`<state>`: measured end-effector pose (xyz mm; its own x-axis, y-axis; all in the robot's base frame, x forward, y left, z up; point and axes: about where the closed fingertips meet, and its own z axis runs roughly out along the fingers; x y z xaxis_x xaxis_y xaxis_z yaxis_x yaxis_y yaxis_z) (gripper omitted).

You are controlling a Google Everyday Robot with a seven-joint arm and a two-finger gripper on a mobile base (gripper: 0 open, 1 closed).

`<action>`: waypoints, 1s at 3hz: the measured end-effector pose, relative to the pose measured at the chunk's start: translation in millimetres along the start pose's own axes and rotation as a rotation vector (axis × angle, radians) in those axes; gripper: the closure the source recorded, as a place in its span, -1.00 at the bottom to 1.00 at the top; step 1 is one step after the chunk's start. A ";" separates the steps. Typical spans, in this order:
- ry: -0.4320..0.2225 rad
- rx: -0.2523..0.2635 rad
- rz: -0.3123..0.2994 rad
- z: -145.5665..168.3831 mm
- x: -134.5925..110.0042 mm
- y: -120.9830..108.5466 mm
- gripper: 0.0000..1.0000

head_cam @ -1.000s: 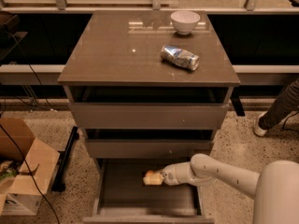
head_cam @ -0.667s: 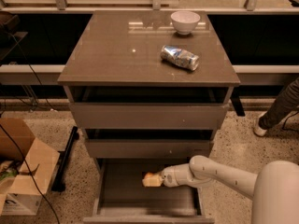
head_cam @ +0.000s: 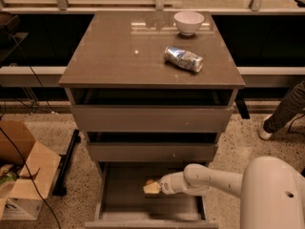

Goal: Place orange into bottom drawer

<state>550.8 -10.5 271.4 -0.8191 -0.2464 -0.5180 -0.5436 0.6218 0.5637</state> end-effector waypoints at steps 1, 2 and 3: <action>-0.015 0.057 0.050 35.5 27.6 -27.0 0.93; -0.028 0.100 0.075 53.4 42.3 -42.9 0.76; 0.002 0.178 0.107 70.4 60.5 -55.9 0.39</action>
Offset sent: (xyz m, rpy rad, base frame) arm 0.0004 -0.0023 -0.1127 -0.0840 0.0101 -0.1755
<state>544.4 -7.8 163.2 -0.8711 -0.1730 -0.4597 -0.4124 0.7660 0.4932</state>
